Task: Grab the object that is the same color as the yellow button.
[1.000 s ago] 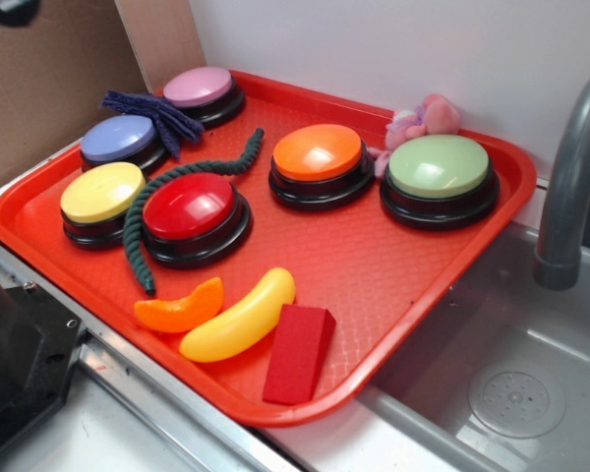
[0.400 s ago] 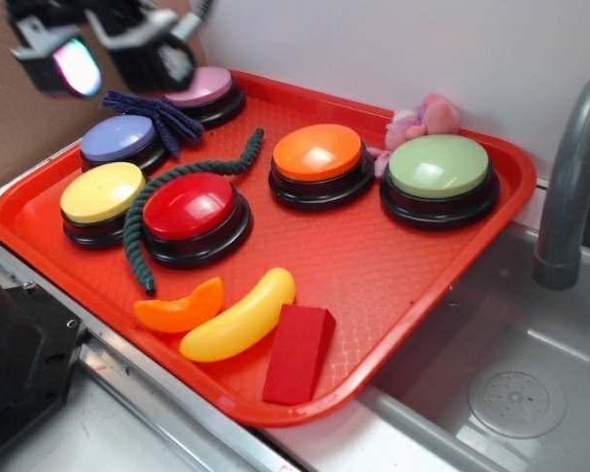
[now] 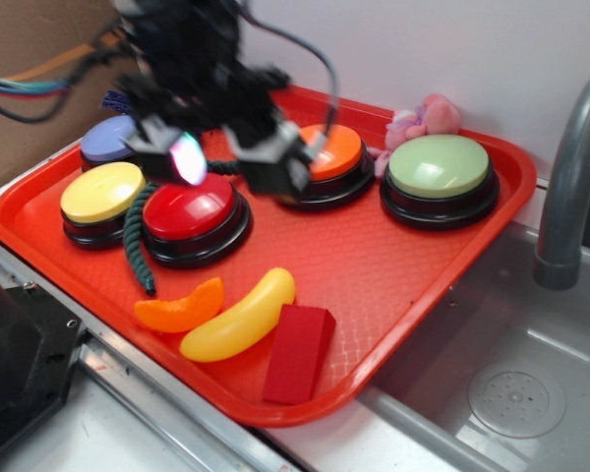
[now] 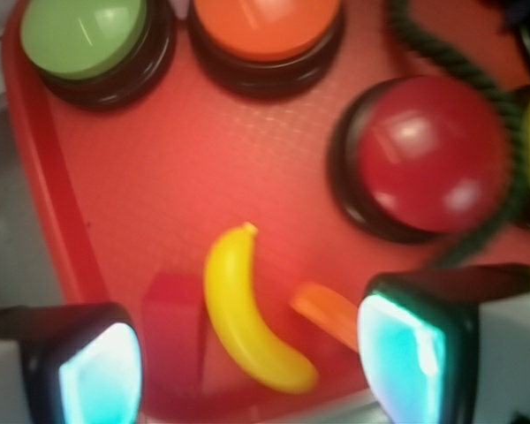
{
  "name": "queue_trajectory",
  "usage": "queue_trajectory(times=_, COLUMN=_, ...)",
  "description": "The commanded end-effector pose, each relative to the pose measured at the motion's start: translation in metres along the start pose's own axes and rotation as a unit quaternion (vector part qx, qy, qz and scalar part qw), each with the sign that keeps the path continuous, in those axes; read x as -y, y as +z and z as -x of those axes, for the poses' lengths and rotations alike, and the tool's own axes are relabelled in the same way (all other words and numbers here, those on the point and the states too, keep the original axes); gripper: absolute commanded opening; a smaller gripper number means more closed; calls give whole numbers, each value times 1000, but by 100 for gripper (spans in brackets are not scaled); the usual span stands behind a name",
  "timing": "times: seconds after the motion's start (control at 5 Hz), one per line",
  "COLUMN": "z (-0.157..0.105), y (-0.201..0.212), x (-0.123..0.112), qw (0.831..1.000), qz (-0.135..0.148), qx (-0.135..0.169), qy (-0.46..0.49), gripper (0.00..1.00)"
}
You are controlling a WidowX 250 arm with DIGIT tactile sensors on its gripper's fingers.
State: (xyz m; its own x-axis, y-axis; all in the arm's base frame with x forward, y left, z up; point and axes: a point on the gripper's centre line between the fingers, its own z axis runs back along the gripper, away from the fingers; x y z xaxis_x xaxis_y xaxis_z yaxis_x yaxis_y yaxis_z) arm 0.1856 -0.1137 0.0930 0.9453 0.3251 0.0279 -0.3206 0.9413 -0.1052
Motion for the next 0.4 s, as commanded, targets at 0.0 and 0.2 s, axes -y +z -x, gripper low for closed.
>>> queue_trajectory(times=0.0, z=-11, y=-58, x=14, qw=1000, qz=15, qx=12, qy=11, gripper=100)
queue_trajectory(times=0.2, z=-13, y=-68, x=9, qw=999, qz=4, qx=23, qy=29, gripper=100)
